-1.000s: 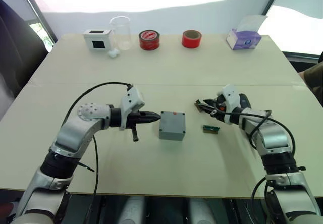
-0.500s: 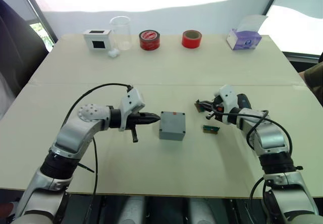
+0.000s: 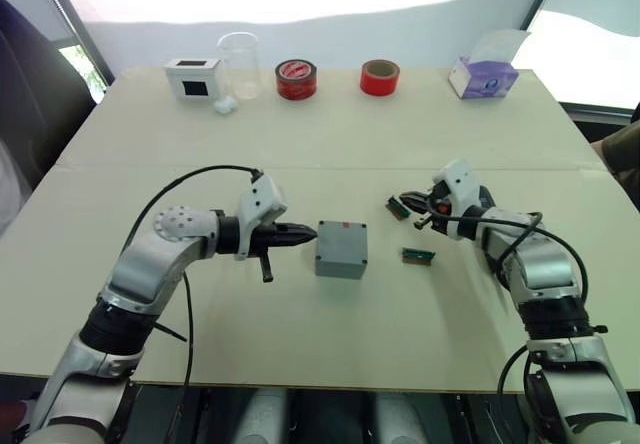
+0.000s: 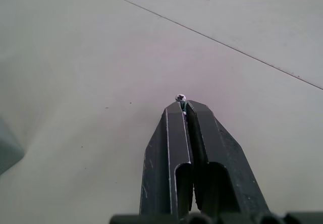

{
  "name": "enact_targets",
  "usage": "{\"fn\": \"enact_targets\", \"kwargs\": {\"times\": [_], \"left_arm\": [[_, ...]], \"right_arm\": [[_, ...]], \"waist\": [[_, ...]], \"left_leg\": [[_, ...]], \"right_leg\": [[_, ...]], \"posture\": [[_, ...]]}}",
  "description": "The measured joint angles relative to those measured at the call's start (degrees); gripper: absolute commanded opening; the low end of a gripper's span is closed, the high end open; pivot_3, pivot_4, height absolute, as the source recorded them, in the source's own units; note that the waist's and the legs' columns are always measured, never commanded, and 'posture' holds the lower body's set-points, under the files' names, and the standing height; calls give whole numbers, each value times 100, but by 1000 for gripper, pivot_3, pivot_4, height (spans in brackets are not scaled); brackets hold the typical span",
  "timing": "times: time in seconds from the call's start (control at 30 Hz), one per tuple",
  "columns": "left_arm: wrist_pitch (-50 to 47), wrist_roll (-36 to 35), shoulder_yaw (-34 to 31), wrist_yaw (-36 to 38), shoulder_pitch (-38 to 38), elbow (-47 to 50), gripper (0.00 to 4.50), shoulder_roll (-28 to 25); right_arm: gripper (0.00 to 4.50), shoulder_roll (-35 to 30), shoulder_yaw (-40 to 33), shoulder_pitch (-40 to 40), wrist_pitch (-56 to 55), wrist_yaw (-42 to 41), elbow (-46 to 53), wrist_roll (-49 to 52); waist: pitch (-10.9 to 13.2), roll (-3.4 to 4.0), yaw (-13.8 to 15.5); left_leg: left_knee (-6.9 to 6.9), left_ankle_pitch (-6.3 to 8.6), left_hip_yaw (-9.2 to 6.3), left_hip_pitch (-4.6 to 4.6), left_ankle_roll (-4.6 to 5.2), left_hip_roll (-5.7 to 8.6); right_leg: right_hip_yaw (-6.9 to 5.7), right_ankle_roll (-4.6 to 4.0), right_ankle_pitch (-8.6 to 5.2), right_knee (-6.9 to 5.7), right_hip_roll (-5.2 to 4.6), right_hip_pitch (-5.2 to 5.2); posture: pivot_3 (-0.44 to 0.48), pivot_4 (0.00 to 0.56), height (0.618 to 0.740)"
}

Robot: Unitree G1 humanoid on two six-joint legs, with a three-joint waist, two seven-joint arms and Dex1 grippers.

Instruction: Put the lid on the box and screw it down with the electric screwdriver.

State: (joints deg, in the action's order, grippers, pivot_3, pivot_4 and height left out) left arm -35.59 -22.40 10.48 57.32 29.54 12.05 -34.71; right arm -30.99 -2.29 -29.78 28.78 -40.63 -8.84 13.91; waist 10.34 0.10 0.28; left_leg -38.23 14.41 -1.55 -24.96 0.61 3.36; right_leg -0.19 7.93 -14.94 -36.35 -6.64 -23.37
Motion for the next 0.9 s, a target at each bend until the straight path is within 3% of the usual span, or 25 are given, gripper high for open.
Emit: {"fn": "enact_targets", "kwargs": {"times": [0.17,0.33,0.53,0.9], "left_arm": [[2,2,-2,6,2,-13,0,-11],[-138,-179,-157,100,8,54,0,-252],[-175,-208,-225,203,8,171,0,-389],[-283,-209,-224,122,4,262,0,-342]], "right_arm": [[36,0,-135,14,242,44,377,219],[36,-14,-241,353,804,-62,1823,795],[36,-5,16,788,1198,-104,2698,1065],[36,62,357,1078,1180,12,2816,1040]], "waist": [[0,0,-2],[0,0,-2],[0,0,26],[0,0,25]], "left_leg": [[0,0,0,0,0,0],[2,1,-2,0,1,-1],[1,10,-2,0,17,0],[1,8,-1,0,14,0]], "right_leg": [[0,0,0,-1,0,-1],[1,0,0,0,0,-1],[1,0,0,-1,0,0],[0,0,0,-1,0,0]], "posture": [[0,150,740],[0,150,740],[0,150,740],[0,150,740]]}}
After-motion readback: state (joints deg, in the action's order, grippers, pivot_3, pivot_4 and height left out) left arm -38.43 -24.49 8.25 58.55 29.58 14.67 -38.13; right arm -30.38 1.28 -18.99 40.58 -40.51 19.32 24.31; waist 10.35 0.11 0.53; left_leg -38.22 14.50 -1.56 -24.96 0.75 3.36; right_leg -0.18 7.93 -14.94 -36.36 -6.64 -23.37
